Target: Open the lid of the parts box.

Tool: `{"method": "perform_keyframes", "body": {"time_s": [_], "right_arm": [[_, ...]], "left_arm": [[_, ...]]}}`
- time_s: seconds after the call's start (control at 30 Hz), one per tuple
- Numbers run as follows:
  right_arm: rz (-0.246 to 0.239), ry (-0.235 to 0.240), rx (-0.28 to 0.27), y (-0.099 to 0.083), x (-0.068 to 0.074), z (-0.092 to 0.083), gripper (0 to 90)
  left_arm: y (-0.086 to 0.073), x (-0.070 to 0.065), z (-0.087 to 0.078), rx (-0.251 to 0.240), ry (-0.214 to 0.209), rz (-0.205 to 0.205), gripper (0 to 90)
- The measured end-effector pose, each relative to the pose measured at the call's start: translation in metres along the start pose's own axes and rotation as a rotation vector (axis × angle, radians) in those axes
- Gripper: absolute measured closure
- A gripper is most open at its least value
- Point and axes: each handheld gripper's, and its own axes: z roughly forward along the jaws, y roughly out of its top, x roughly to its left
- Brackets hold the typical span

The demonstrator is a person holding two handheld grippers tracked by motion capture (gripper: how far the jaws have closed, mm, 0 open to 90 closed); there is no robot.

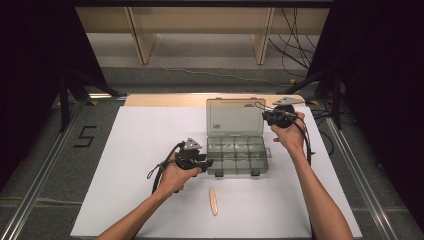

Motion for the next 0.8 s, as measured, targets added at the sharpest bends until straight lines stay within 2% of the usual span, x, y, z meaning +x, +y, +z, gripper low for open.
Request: {"method": "perform_keyframes", "body": {"time_s": [0.1, 0.13, 0.2, 0.23, 0.37, 0.4, 0.47, 0.5, 0.53, 0.57, 0.6, 0.7, 0.8], "right_arm": [[0.014, -0.003, 0.020, 0.000, 0.001, 0.000, 83.2], [-0.004, -0.003, 0.013, 0.000, 0.001, 0.001, 83.2], [-0.010, 0.000, 0.014, -0.001, 0.000, 0.002, 83.1], [0.009, 0.002, 0.023, -0.001, 0.001, 0.002, 83.1], [0.005, 0.003, 0.016, 0.000, 0.001, 0.001, 82.5], [0.025, 0.004, 0.017, 0.000, 0.003, 0.000, 82.3], [-0.005, 0.011, -0.001, 0.000, 0.002, -0.001, 80.9], [0.007, 0.023, -0.001, 0.001, 0.004, -0.002, 79.4], [-0.012, 0.022, -0.012, 0.001, 0.005, -0.002, 77.5], [0.000, 0.022, -0.011, 0.003, 0.008, -0.006, 75.1], [-0.023, 0.025, -0.018, 0.003, 0.010, -0.007, 71.9], [-0.046, 0.014, -0.015, 0.007, 0.020, -0.015, 57.4], [-0.038, 0.022, -0.012, 0.010, 0.030, -0.023, 48.1]], "left_arm": [[0.000, 0.000, 0.000, 0.001, 0.006, 0.000, 61.2], [0.000, 0.000, 0.000, 0.001, 0.007, 0.000, 61.2], [0.000, -0.001, 0.000, 0.001, 0.005, -0.002, 61.2], [0.000, -0.001, 0.000, 0.003, 0.002, -0.001, 61.1], [-0.001, -0.001, 0.000, 0.002, 0.013, 0.000, 59.7], [-0.001, -0.001, 0.001, 0.001, 0.014, 0.000, 59.6], [-0.001, -0.001, 0.001, 0.000, 0.015, 0.003, 59.6], [-0.001, -0.001, 0.000, -0.001, 0.016, 0.004, 59.6], [-0.001, -0.001, 0.001, -0.001, 0.016, 0.004, 59.6], [-0.001, -0.001, 0.000, -0.002, 0.013, 0.004, 59.6], [-0.001, 0.000, 0.000, -0.003, 0.002, 0.000, 59.5], [0.000, 0.000, -0.001, -0.017, 0.012, -0.005, 55.8], [0.002, 0.001, -0.008, -0.049, 0.013, -0.024, 51.3]]}}
